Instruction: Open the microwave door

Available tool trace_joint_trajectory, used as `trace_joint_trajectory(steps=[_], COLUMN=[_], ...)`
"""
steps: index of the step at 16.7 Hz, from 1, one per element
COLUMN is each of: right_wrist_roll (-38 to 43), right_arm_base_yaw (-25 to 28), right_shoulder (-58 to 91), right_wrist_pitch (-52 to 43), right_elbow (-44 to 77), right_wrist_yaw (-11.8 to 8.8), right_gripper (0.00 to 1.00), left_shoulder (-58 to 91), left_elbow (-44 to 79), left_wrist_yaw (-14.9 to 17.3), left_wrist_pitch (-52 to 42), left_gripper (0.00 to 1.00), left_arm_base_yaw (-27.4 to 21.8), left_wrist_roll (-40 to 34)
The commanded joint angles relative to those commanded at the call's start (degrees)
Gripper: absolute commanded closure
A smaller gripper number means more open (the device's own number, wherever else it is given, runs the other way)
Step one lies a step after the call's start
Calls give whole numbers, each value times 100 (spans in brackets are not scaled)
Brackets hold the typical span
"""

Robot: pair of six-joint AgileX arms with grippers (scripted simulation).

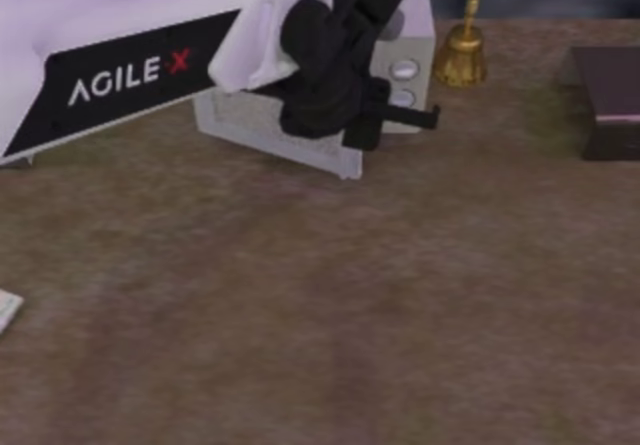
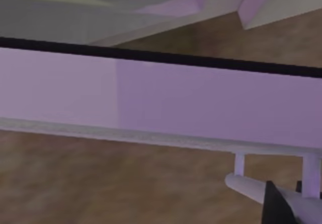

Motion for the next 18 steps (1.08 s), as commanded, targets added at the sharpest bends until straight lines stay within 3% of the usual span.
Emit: trace_joint_trajectory(steps=[12, 18], right_wrist_roll=[0, 0], right_arm_base_yaw=[0, 0], right_shoulder=[0, 0], right_wrist_pitch=[0, 0], right_elbow=[0, 0], right_wrist_yaw=[0, 0], right_gripper=[0, 0], left_shoulder=[0, -233], left_elbow=[0, -358], left_wrist_yaw=[0, 171], left_wrist_pitch=[0, 152], left_gripper=[100, 100], left_arm_base_yaw=[0, 50], left_wrist_roll=[0, 305])
